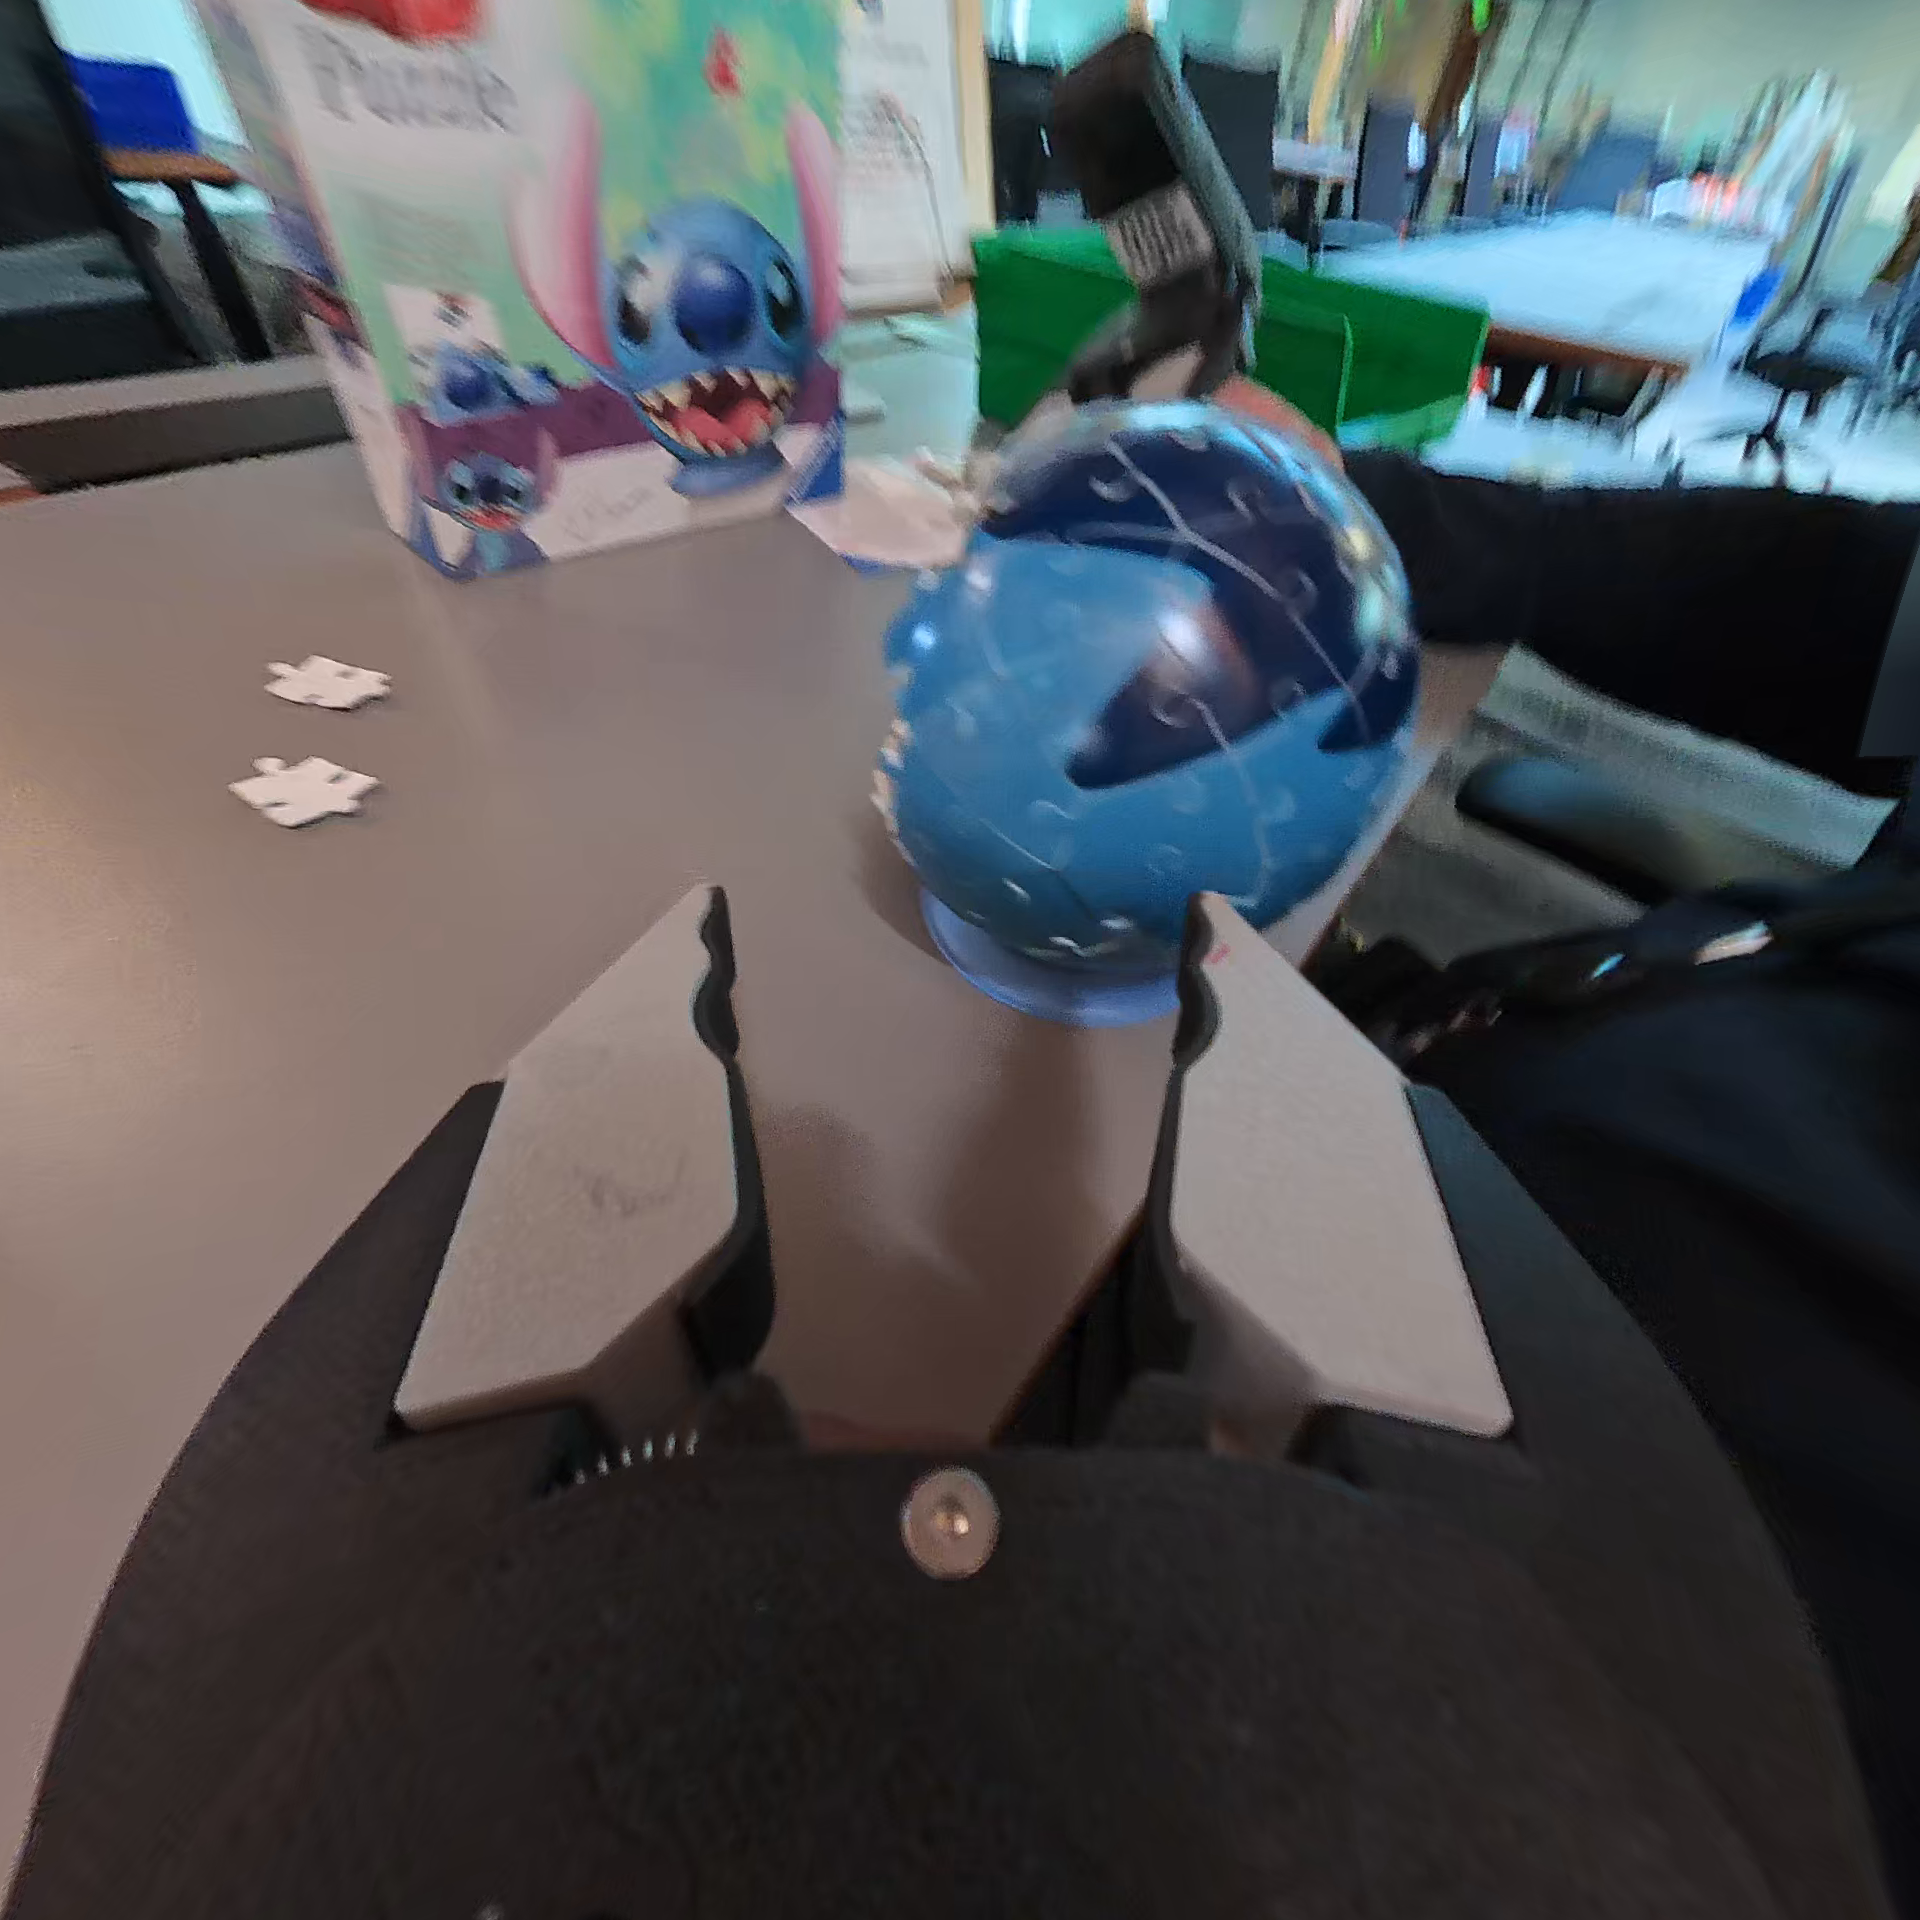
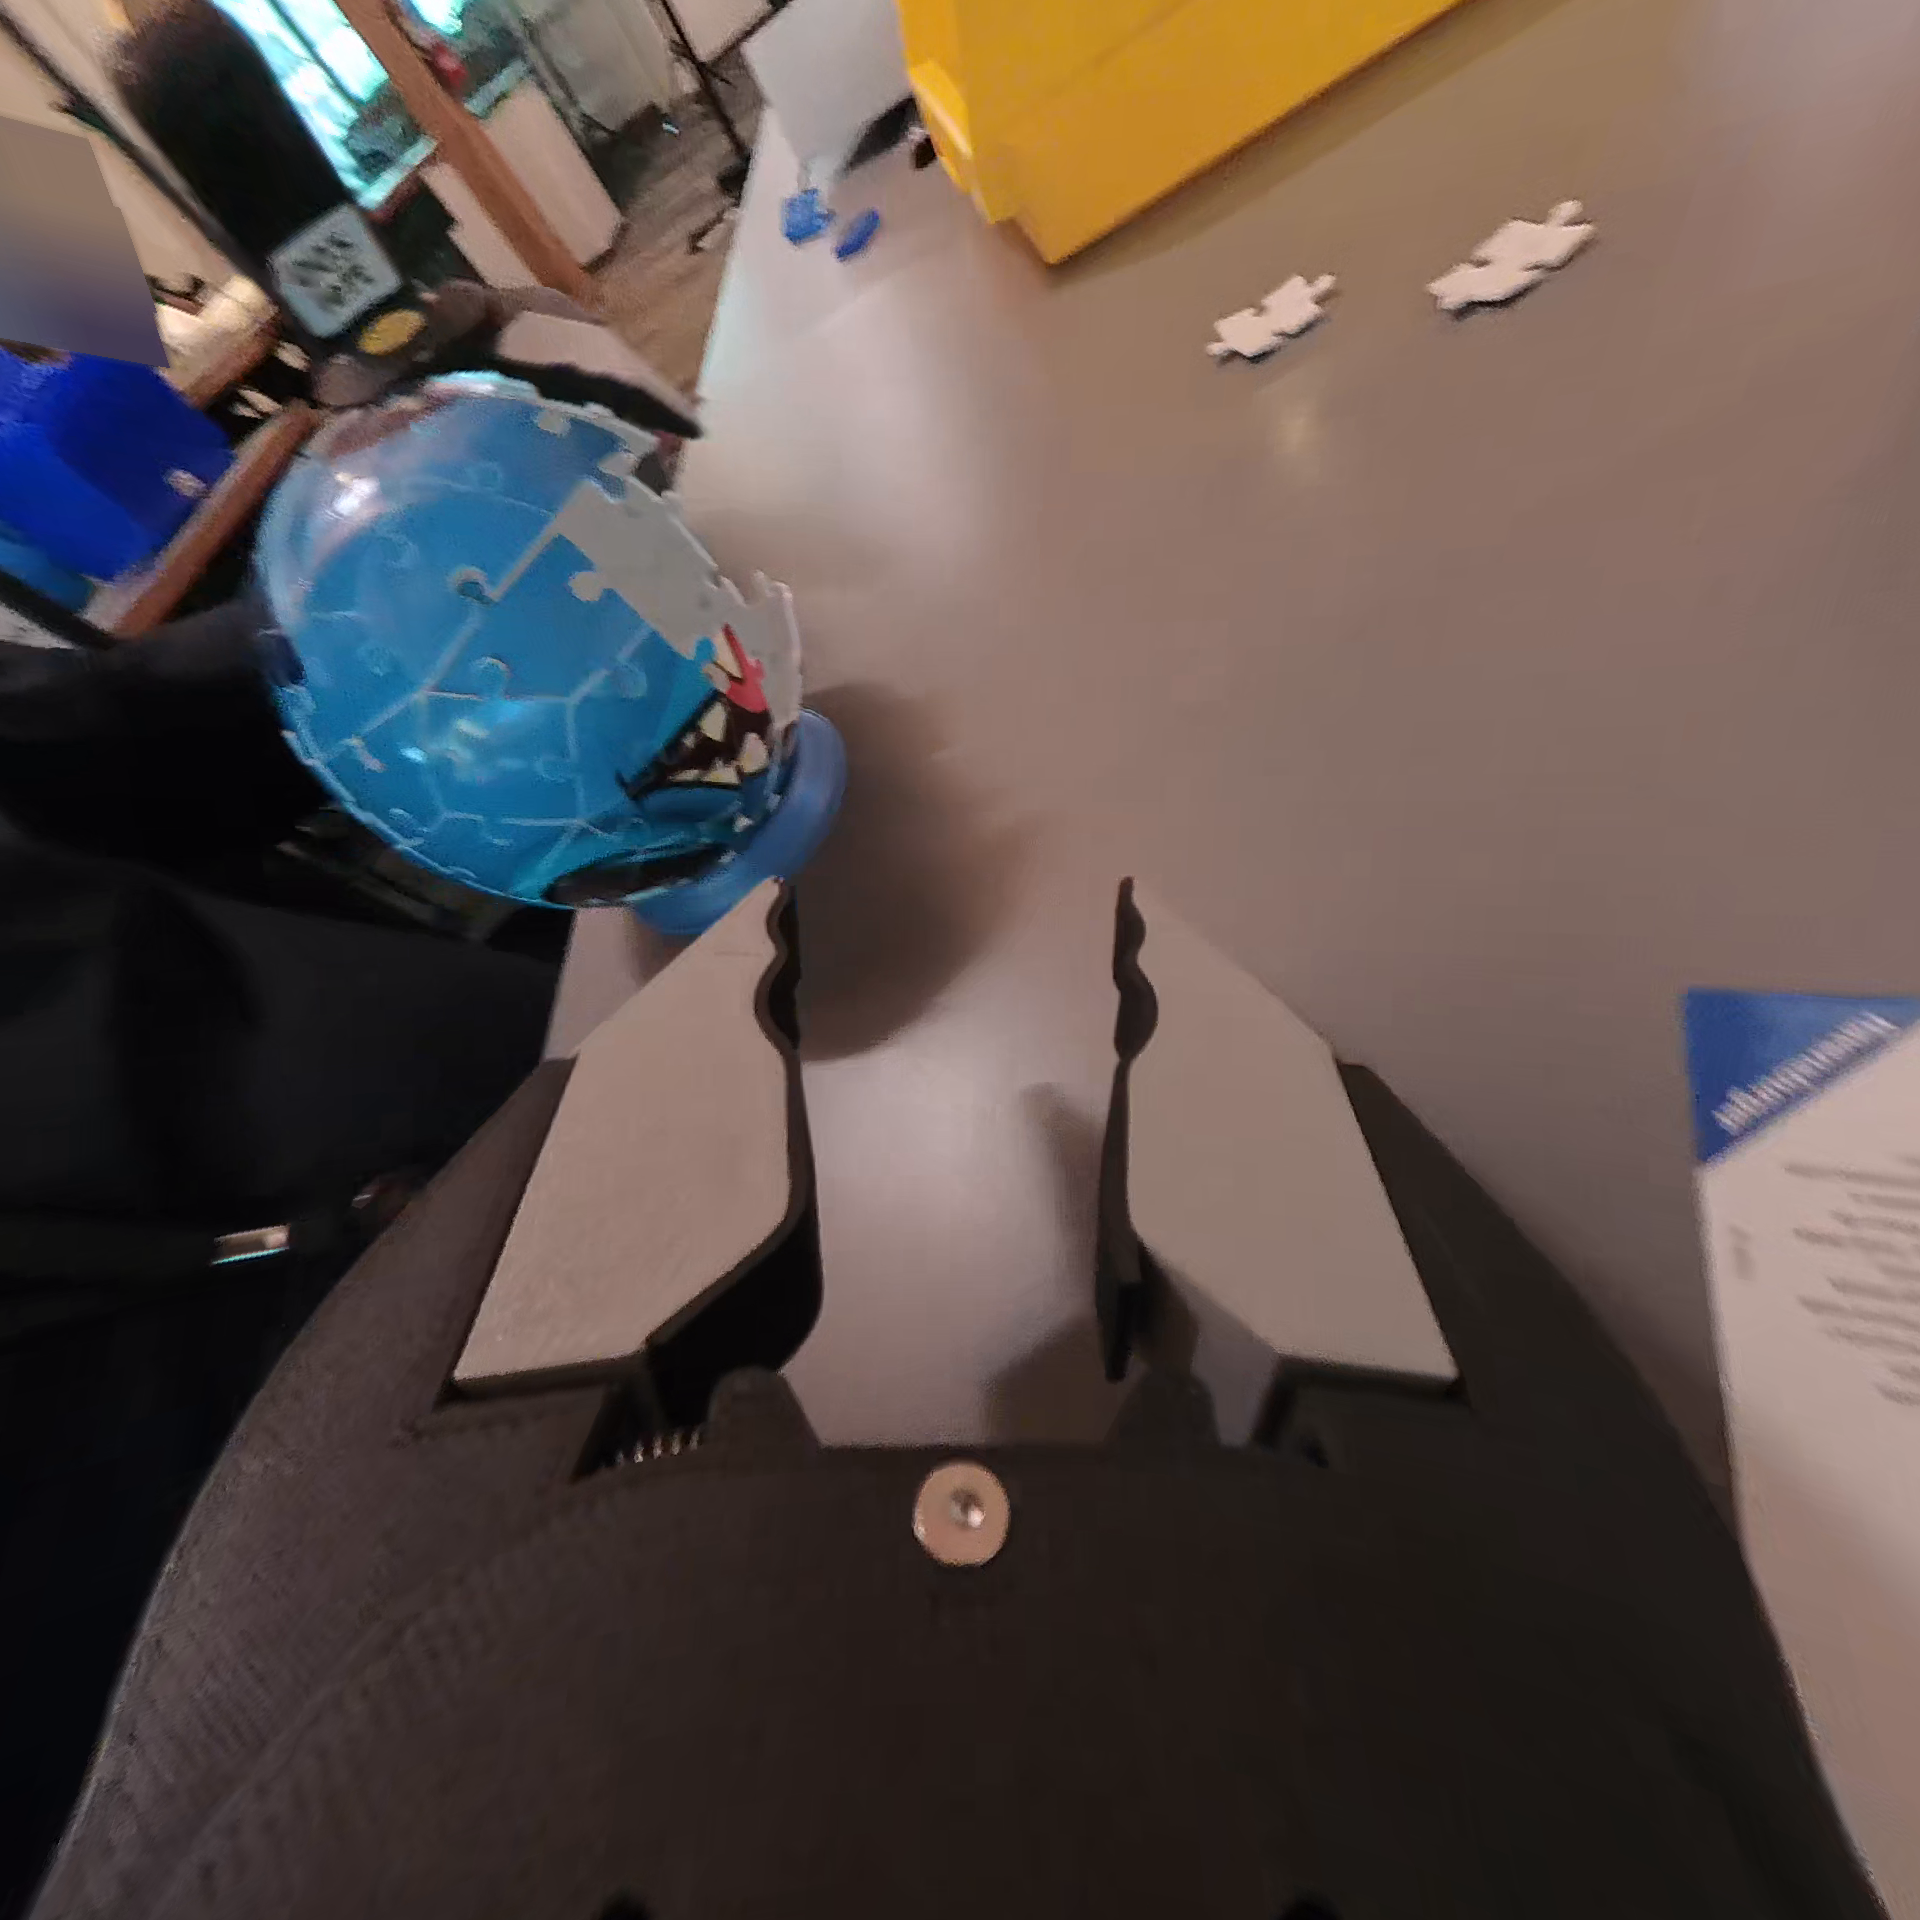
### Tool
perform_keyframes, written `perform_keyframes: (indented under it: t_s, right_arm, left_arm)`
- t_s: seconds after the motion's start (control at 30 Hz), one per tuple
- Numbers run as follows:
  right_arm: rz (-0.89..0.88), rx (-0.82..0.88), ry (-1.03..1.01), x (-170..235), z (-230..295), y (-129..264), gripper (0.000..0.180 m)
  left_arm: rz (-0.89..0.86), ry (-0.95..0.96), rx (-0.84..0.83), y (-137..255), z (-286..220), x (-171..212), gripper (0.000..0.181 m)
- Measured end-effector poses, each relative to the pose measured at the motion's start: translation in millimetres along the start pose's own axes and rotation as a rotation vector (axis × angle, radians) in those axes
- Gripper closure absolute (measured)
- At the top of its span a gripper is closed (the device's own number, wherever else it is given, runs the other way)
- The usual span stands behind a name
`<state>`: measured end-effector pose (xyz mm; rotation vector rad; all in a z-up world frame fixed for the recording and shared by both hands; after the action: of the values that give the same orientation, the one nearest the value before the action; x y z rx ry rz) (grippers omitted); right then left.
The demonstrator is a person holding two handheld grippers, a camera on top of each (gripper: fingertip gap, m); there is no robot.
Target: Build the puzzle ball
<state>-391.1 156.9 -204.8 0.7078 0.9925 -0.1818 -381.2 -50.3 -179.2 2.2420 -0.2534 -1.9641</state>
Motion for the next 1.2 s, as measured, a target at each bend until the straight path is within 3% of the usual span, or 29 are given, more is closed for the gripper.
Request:
perform_keyframes:
  t_s: [0.1, 0.23, 0.53, 0.8, 1.2]
  right_arm:
    - [-0.019, 0.041, -0.018, 2, -5, 8, 0.120]
    - [-0.029, -0.048, -0.034, 6, 18, 12, 0.118]
    - [0.015, -0.100, 0.277, 21, 80, 4, 0.120]
    - [-0.041, -0.118, 0.363, 16, 100, -1, 0.107]
    - [0.025, -0.080, 0.472, 33, 116, -25, 0.109]
  left_arm:
    - [0.018, 0.005, 0.013, -2, -11, -2, 0.095]
    - [0.040, -0.029, 0.033, -8, -23, -13, 0.092]
    - [0.177, -0.096, 0.135, -20, -44, -28, 0.084]
    - [0.297, -0.191, 0.039, -37, -40, -18, 0.079]
    - [0.330, -0.201, 0.042, -32, -28, -8, 0.079]
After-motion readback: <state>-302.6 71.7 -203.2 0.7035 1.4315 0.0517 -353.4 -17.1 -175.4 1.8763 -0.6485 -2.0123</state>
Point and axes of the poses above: each gripper's, where its closed fingertips meet, y back along the fingers, x out of its underside, z = x × y across the jaws, the point moved 1 cm from there along y, back along the fingers, and after that the axes turned 10 degrees about x, right-handed, at the moved point
